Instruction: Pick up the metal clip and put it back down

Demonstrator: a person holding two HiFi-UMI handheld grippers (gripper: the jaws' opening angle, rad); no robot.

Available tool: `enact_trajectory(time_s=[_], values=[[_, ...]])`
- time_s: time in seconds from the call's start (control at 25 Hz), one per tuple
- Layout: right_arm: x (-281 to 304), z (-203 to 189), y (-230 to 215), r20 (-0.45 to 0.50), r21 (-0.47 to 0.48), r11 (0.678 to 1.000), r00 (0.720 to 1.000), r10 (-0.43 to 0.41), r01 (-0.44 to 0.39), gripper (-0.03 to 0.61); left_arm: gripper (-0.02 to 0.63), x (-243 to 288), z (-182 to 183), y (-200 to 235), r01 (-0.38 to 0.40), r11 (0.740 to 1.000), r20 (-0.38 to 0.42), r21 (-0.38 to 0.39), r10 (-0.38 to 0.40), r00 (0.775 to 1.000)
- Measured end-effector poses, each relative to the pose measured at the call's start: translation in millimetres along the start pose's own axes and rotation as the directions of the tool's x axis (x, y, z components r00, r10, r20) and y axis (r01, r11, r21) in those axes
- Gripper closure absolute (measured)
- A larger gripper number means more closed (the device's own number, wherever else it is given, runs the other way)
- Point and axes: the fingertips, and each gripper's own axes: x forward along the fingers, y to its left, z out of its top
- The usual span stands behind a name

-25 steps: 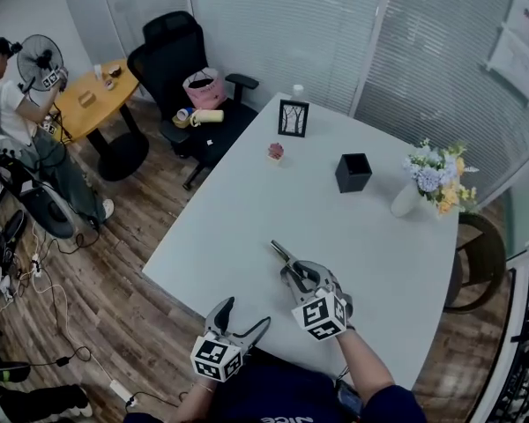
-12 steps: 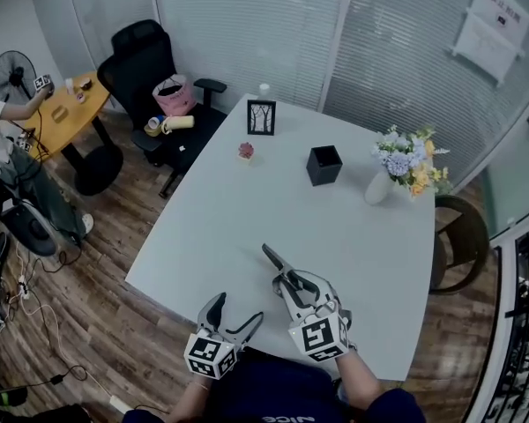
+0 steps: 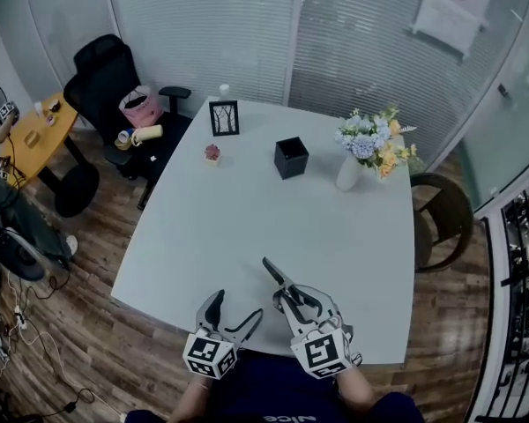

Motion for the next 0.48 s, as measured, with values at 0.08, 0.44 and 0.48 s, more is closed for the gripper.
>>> enact_trajectory(time_s=[0.08,0.44,0.48], values=[[-5.6,-5.8,-2.7,-0.01,0.016,1.0,1.0,-0.011,0.011,0.474,0.184,6.5,2.4,-5.2,0.016,1.0,-0.001,0.008,-0.016,1.0],[-21.7,-27.5,-17.9,-0.056,0.041,0.997,0.996,-0.063,0.065,0.474,0.184,27.2,10.0,-24.8,0.061,0.998,-0.005,0.028,-0.06,0.998],[-24.0,-31.1,-22.8,-0.063,0.044,0.996,0.995,-0.076,0.079,0.474,0.184,29.5,10.0,-27.5,0.065,0.997,-0.007,0.03,-0.065,0.998]])
